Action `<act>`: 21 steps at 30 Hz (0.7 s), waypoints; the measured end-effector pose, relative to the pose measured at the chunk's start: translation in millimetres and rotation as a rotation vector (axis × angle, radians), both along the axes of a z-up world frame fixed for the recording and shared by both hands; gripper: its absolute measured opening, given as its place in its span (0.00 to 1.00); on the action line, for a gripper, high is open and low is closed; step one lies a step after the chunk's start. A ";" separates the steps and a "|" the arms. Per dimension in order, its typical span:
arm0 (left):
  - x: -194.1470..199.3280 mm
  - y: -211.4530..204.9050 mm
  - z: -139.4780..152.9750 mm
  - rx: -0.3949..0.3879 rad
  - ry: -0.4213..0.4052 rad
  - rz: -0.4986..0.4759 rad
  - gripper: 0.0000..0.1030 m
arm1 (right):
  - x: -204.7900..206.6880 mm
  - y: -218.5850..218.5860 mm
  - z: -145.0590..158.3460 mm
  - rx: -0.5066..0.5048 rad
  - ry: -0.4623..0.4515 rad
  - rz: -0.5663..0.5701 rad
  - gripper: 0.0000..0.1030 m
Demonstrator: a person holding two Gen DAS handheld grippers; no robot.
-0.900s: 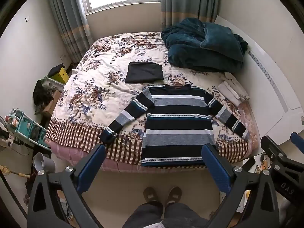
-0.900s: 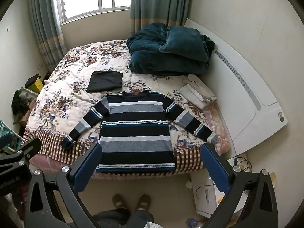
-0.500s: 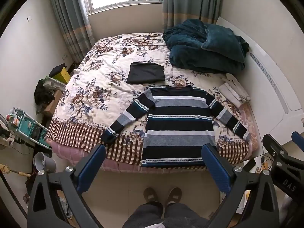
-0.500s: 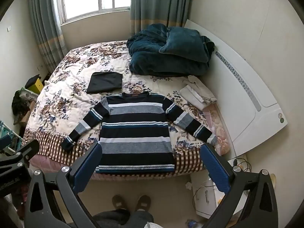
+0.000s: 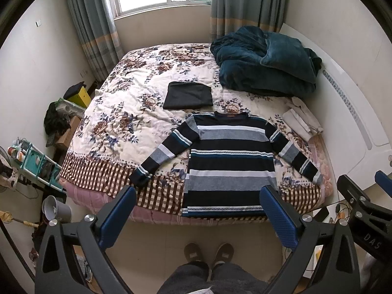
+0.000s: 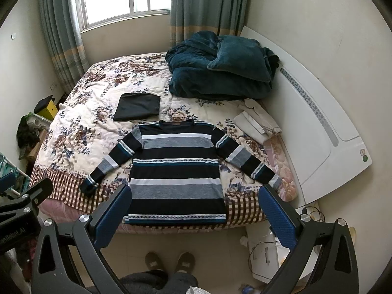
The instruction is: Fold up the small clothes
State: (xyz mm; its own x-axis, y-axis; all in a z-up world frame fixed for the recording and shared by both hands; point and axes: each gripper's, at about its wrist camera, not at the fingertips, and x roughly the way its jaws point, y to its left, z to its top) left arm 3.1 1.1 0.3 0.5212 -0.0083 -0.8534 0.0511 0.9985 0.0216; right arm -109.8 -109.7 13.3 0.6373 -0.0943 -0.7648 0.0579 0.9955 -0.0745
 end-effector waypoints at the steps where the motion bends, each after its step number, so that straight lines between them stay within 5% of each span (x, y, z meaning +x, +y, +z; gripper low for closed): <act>1: -0.3 -0.1 -0.1 0.002 0.000 -0.001 1.00 | 0.0 -0.1 -0.2 0.001 0.000 0.002 1.00; 21: 0.7 1.8 2.9 -0.002 0.006 0.007 1.00 | 0.9 1.0 1.5 -0.001 -0.001 0.001 1.00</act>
State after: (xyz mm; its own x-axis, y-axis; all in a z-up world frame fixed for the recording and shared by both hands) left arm 3.9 2.9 3.2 0.5161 -0.0066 -0.8565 0.0441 0.9988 0.0189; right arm -108.9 -108.8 14.8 0.6381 -0.0941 -0.7642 0.0568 0.9956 -0.0752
